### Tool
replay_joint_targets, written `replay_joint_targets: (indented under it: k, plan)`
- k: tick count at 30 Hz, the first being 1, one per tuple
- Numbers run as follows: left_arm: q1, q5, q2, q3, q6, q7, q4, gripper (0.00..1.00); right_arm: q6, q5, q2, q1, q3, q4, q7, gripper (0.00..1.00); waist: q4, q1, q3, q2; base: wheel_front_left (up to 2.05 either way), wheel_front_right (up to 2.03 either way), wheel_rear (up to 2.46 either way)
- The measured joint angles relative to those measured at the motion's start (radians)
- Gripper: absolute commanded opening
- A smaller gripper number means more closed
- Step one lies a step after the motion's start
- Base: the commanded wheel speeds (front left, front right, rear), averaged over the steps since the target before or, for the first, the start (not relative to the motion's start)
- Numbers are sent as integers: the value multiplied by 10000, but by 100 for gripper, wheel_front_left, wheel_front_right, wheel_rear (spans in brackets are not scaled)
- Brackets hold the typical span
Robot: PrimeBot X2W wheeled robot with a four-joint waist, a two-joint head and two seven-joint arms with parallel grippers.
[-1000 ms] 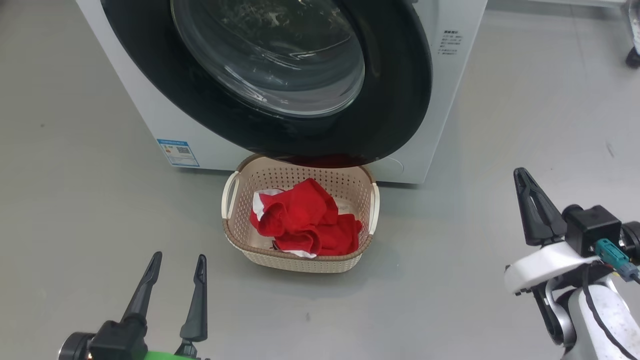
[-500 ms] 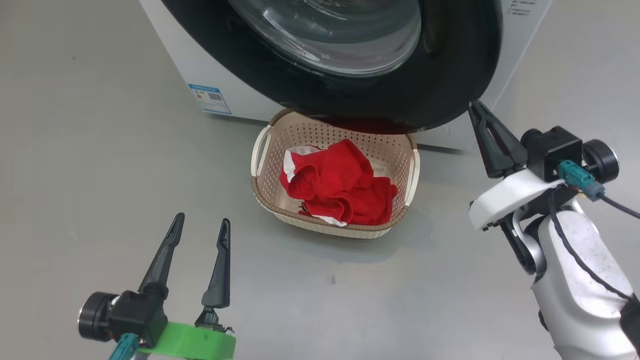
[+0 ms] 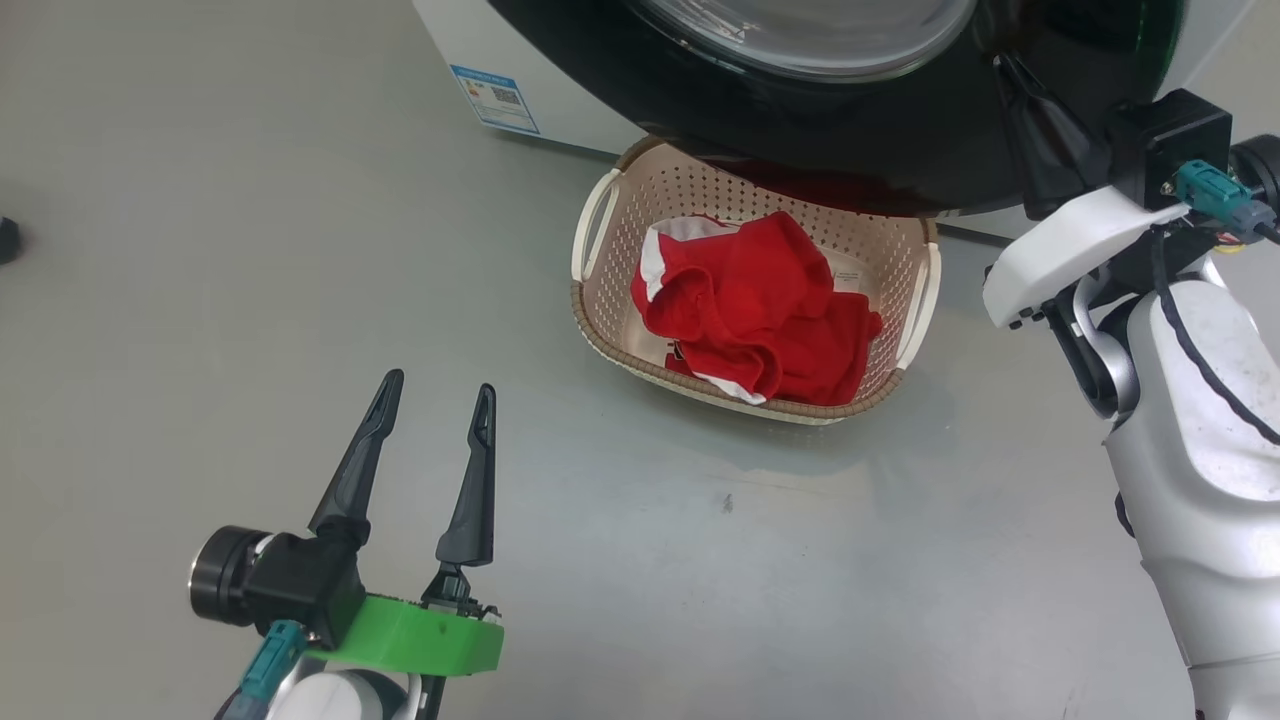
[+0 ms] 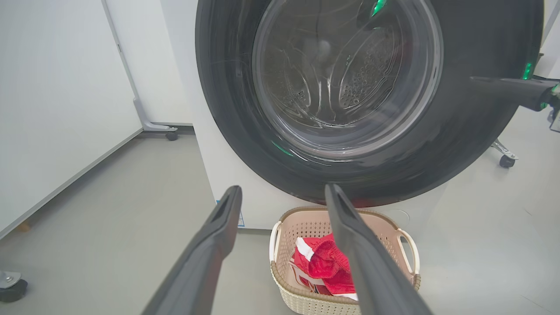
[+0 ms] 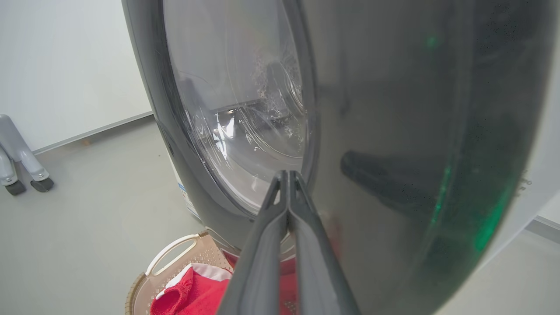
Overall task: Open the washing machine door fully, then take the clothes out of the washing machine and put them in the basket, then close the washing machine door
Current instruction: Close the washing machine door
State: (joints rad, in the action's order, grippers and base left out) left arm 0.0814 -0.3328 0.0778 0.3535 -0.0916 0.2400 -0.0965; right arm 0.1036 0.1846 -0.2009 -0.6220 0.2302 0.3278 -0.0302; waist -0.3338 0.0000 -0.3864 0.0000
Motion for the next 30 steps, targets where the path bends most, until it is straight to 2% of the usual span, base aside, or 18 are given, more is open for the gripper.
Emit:
replay_joint_targets:
  k: [7, 20, 30]
  plan:
    - [97, -2, -44, -15, 0, 4, 261, 100, 29, 77, -134, -636, -21, 675, -19, 0, -327, 0, -272, 0, 0, 0, 0]
    - [298, -2, -125, 63, 86, 90, 539, 100, 127, 174, -337, -1613, -359, 1668, -169, 0, -472, 0, -428, 0, 0, 0, 0]
    - [448, -2, -230, 240, 178, 92, 673, 100, 65, 176, -920, -2792, -899, 2357, -253, 0, -636, 0, -522, 0, 0, 0, 0]
